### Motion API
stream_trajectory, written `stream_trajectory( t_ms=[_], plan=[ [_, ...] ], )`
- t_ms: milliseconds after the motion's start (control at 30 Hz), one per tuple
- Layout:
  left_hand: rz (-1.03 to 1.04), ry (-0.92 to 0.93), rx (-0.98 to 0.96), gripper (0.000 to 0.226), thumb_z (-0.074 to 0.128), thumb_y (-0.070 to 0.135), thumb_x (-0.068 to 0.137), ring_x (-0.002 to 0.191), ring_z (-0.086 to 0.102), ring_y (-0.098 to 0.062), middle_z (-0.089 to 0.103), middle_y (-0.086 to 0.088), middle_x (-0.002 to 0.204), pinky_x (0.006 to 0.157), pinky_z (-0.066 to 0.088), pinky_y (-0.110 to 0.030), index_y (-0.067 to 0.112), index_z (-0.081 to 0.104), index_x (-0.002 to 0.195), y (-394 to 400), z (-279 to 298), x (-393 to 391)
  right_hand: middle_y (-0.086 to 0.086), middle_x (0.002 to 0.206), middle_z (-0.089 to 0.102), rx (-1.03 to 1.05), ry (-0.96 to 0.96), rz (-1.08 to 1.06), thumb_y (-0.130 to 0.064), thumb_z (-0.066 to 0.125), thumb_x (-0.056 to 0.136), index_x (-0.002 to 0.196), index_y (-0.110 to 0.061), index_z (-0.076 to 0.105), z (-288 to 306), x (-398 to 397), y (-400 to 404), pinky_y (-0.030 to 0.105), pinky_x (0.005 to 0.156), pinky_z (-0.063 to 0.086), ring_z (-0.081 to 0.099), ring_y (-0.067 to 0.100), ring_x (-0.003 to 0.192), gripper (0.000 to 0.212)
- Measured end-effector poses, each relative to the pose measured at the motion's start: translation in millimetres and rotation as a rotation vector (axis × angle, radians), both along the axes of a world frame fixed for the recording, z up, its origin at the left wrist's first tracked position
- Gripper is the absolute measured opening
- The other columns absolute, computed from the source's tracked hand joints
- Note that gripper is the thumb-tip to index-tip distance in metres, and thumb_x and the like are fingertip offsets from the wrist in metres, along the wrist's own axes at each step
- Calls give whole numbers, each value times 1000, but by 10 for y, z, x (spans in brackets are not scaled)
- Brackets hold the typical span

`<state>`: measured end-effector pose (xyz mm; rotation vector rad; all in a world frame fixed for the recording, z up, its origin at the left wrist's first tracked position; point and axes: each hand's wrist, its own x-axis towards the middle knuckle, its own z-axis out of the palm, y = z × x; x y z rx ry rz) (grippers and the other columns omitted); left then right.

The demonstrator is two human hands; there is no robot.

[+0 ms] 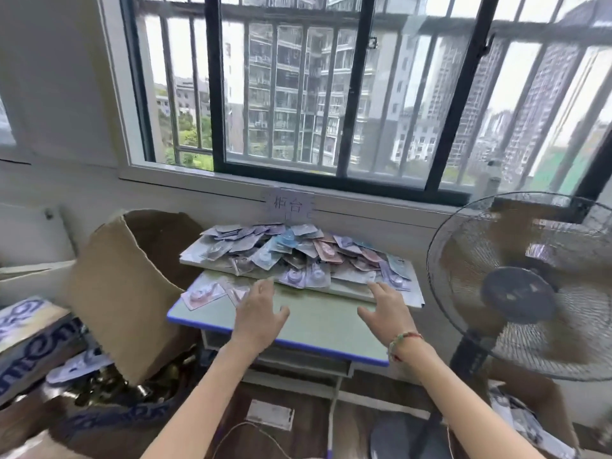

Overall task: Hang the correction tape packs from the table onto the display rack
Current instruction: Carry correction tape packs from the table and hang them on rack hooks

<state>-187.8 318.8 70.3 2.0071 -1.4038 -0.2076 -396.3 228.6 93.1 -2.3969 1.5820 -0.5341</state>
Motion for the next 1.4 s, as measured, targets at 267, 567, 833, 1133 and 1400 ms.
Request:
stream_trajectory(
  t_ms=[267,567,833,1133,1400],
  plan=[
    [-23,44,24,64,61,25,92,135,36,-27,40,-14,145,112,29,-36,5,32,146,-1118,-138,579,9,139,46,39,27,-39,-26,60,88,140,-11,42,-204,540,-1132,34,107,33,41,27,128,57],
    [27,22,116,64,59,32,93,131,40,-30,42,-18,142,108,31,-35,4,34,144,-2420,-316,1135,10,137,46,51,36,1,-24,58,89,140,-9,42,-420,1097,-2558,31,104,33,41,27,127,56],
    [82,33,246,71,52,44,95,138,28,-31,30,-16,151,112,27,-41,8,22,150,-3820,-254,1469,11,146,37,88,63,29,-29,58,90,143,-10,37,-467,1496,-3893,33,110,28,34,28,134,60],
    [73,51,441,79,47,58,93,142,20,-38,23,-21,153,113,23,-47,6,25,148,-5180,-506,1598,11,144,41,153,55,-23,-23,58,89,137,-9,46,-791,1634,-4652,35,110,30,37,28,132,51],
    [160,7,478,98,50,73,81,137,27,-37,28,-23,149,107,28,-48,0,32,143,-5896,-723,1544,13,134,47,186,66,-94,-16,59,88,134,-4,49,-910,1673,-5030,33,105,33,42,30,125,48]
  ],
)
